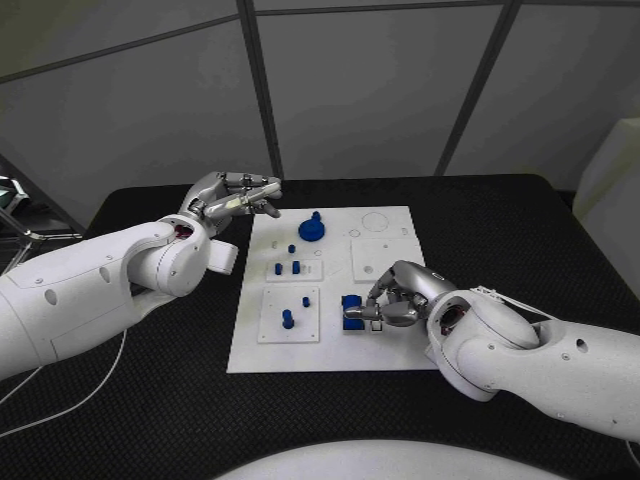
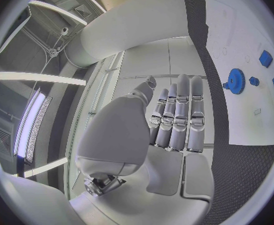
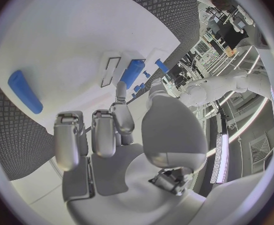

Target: Assemble the parts on the task board

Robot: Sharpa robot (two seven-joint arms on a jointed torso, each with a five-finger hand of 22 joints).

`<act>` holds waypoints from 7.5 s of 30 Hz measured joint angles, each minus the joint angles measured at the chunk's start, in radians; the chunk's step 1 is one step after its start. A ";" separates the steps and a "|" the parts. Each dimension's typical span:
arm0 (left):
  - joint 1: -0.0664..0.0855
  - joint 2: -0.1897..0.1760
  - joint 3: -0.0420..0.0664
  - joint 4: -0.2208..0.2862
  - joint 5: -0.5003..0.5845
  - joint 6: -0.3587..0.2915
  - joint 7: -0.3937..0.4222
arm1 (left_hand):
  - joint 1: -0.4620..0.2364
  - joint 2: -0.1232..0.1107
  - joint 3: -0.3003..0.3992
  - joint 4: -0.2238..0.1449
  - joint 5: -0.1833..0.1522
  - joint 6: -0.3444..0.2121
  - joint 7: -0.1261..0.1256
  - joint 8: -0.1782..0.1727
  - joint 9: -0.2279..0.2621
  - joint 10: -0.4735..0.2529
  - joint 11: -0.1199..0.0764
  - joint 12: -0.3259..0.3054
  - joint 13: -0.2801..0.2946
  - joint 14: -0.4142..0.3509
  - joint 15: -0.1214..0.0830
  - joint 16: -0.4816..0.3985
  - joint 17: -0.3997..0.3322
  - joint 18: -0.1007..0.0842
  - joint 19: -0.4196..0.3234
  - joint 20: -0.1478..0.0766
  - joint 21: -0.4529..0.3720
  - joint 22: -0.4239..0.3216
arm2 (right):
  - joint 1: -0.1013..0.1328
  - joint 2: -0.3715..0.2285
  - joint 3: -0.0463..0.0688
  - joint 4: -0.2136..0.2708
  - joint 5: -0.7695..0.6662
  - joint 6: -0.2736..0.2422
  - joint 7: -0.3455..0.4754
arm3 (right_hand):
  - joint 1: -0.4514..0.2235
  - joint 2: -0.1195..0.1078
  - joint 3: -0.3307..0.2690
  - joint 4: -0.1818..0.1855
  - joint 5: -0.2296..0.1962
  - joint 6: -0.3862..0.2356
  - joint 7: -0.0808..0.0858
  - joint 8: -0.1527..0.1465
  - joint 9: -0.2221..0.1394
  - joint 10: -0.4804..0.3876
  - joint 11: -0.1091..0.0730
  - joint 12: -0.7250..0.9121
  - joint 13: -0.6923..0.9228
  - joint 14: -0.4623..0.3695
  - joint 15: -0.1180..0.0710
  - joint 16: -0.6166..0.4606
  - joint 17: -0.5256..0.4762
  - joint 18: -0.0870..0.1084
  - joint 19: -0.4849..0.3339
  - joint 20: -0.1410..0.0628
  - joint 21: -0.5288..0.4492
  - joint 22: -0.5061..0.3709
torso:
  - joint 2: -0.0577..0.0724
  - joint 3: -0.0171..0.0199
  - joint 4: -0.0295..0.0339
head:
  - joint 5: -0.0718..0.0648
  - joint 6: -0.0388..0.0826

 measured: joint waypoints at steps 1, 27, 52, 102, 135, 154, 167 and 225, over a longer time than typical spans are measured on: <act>0.000 0.000 0.000 0.000 0.000 0.000 0.000 | 0.000 0.000 0.000 0.000 0.000 0.000 0.000 0.000 0.000 0.000 0.000 0.000 0.000 0.000 0.000 0.000 0.000 0.000 0.000 0.000 0.000 0.000 | 0.000 -0.002 0.000 0.002 -0.003 0.000 0.001 | 0.022 0.012 0.006 -0.004 0.000 0.004 0.001 0.000 0.004 0.000 0.000 0.000 0.001 0.000 0.000 0.000 0.000 0.000 0.000 0.000 0.000 0.000 | 0.000 0.0000 0.0000 | 0.000 0.000; -0.004 -0.011 0.000 0.004 0.000 0.002 -0.001 | 0.000 0.000 0.000 0.000 0.000 0.000 0.000 0.000 0.000 0.000 0.000 0.000 0.000 0.000 0.000 0.000 0.000 0.000 0.000 0.000 0.000 -0.001 | 0.000 -0.248 0.028 0.067 0.118 -0.069 0.149 | 0.178 0.117 -0.006 -0.128 0.163 -0.086 0.037 -0.076 -0.079 -0.002 0.020 -0.018 0.003 -0.004 0.011 -0.004 0.000 0.000 -0.004 0.004 -0.005 0.000 | -0.001 -0.0015 -0.0019 | -0.021 0.012; -0.008 -0.012 0.000 0.007 0.000 0.006 -0.001 | 0.000 0.000 0.000 0.000 0.000 0.000 0.000 0.000 0.000 0.000 0.000 0.000 0.000 0.000 0.000 0.000 0.000 0.000 0.000 0.000 0.000 -0.001 | -0.020 -0.242 0.027 0.024 -0.048 0.095 0.068 | 0.149 0.119 -0.055 -0.126 0.163 -0.007 0.019 -0.065 -0.123 0.002 0.016 -0.028 0.002 -0.004 0.011 0.000 0.000 0.000 0.000 0.007 -0.005 0.000 | 0.000 -0.0005 0.0018 | -0.058 0.011; -0.013 -0.017 0.000 0.006 0.000 0.008 -0.002 | 0.000 0.000 0.000 0.000 0.000 0.000 0.000 0.000 0.001 0.000 0.000 0.000 0.000 0.000 0.000 0.000 0.000 0.000 0.000 0.000 0.000 -0.002 | -0.033 -0.231 0.031 0.054 -0.188 0.230 -0.047 | 0.146 0.122 -0.072 -0.126 0.182 0.026 0.006 -0.052 -0.104 0.005 0.005 -0.030 0.005 0.000 0.007 0.004 0.000 0.000 -0.002 0.005 0.000 0.000 | 0.000 -0.0011 0.0018 | -0.063 -0.001; -0.017 -0.013 0.000 0.006 0.000 0.010 -0.004 | 0.000 0.000 0.000 0.000 0.000 0.000 0.000 0.000 0.001 0.000 0.000 0.000 0.000 0.000 0.000 0.000 0.000 0.000 0.000 0.000 0.000 -0.001 | -0.039 -0.164 0.029 0.082 0.143 -0.032 0.015 | 0.221 0.181 0.000 -0.217 0.382 0.026 0.003 -0.077 -0.106 -0.002 -0.002 -0.041 0.015 -0.004 -0.007 0.008 0.000 0.000 -0.002 -0.012 0.000 0.001 | 0.001 -0.0022 0.0049 | -0.051 0.003; -0.017 -0.013 0.000 0.010 0.000 0.010 -0.006 | 0.000 0.000 -0.003 -0.003 0.000 0.000 0.000 0.000 0.002 0.000 0.000 0.000 0.000 0.000 0.000 0.000 0.000 0.000 0.000 0.000 0.000 -0.002 | -0.037 -0.076 0.030 0.013 0.202 -0.034 0.019 | 0.190 0.212 -0.037 -0.180 0.366 0.049 0.002 -0.067 -0.095 -0.002 -0.002 -0.038 0.017 -0.004 -0.007 0.008 0.000 0.000 -0.002 -0.012 0.000 0.000 | 0.001 -0.0020 0.0026 | -0.042 -0.002; -0.016 -0.013 0.000 0.011 0.000 0.010 -0.007 | 0.000 0.000 -0.003 -0.003 0.000 0.000 0.000 0.000 0.001 0.000 0.000 0.000 0.000 0.000 0.000 0.000 0.000 0.000 0.000 0.000 -0.004 -0.002 | -0.037 -0.033 0.030 -0.018 0.168 -0.025 -0.002 | 0.171 0.202 -0.044 -0.174 0.365 0.066 -0.015 -0.063 -0.088 -0.002 -0.002 -0.038 0.015 -0.004 -0.007 0.008 0.000 0.000 -0.002 -0.012 0.000 0.000 | 0.000 -0.0023 0.0019 | -0.040 0.000; -0.016 -0.014 0.000 0.009 0.000 0.013 -0.009 | 0.000 0.000 -0.003 -0.003 0.000 -0.004 0.004 0.000 0.002 0.000 0.000 0.000 0.000 0.000 0.000 0.000 -0.001 0.000 0.000 0.000 -0.004 -0.003 | -0.036 -0.018 0.031 -0.035 -0.021 0.009 -0.056 | 0.283 0.145 -0.063 -0.254 0.229 0.107 -0.031 -0.065 -0.056 0.007 -0.018 -0.043 0.017 -0.004 -0.018 0.012 0.000 0.000 0.002 -0.023 0.000 0.000 | -0.001 -0.0011 0.0015 | -0.045 0.001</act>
